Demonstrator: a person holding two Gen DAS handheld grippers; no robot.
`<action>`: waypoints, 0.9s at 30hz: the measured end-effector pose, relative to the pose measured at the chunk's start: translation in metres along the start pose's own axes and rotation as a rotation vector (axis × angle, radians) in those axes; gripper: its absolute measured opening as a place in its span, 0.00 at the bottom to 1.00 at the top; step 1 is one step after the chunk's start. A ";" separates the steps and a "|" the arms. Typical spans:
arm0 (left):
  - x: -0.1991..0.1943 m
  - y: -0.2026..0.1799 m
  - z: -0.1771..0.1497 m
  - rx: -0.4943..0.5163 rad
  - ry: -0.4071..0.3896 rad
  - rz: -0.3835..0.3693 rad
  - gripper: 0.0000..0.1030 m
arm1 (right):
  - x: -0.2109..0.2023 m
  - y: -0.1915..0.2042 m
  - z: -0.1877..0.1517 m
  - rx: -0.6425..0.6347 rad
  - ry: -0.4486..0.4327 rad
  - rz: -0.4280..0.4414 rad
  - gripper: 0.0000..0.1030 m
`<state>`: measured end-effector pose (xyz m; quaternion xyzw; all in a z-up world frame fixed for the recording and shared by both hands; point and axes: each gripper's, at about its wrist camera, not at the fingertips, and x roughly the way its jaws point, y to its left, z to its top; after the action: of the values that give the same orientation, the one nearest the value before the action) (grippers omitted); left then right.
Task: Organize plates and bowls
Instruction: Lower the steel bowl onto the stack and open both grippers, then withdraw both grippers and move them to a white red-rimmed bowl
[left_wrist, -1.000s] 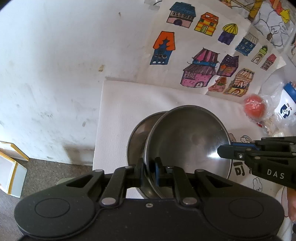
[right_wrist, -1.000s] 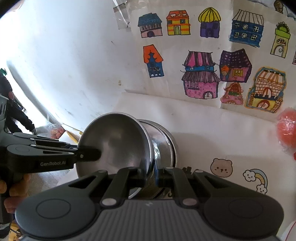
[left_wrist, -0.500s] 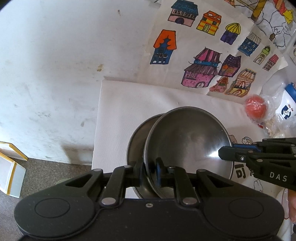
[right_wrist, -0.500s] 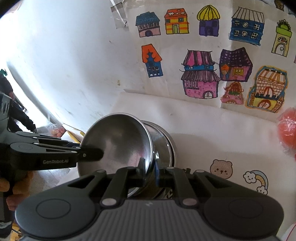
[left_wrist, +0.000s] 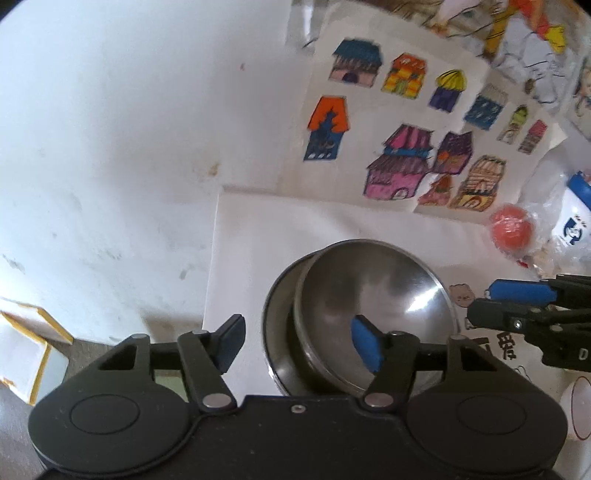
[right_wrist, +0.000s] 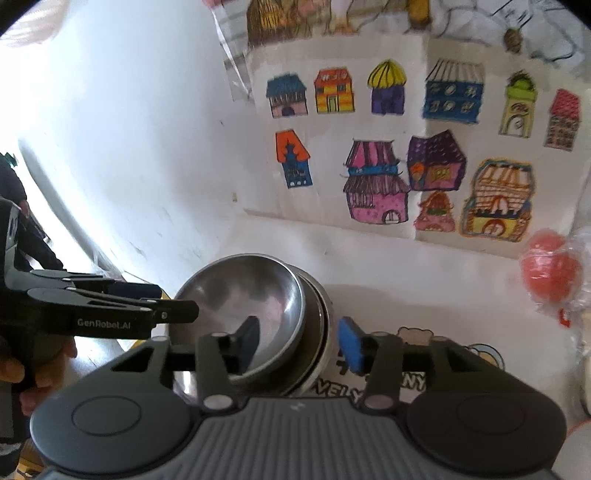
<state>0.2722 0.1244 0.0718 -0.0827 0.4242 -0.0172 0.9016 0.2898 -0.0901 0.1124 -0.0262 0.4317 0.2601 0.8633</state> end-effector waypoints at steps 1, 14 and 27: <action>-0.004 -0.002 -0.001 0.003 -0.007 -0.007 0.66 | -0.005 -0.001 -0.002 0.002 -0.006 -0.001 0.59; -0.059 -0.069 -0.021 0.106 -0.141 -0.142 0.91 | -0.109 -0.036 -0.044 0.077 -0.160 -0.056 0.89; -0.065 -0.143 -0.049 0.214 -0.151 -0.285 0.99 | -0.188 -0.041 -0.088 0.091 -0.246 -0.213 0.99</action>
<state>0.1987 -0.0163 0.1143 -0.0464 0.3350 -0.1835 0.9230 0.1522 -0.2293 0.1930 -0.0007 0.3290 0.1484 0.9326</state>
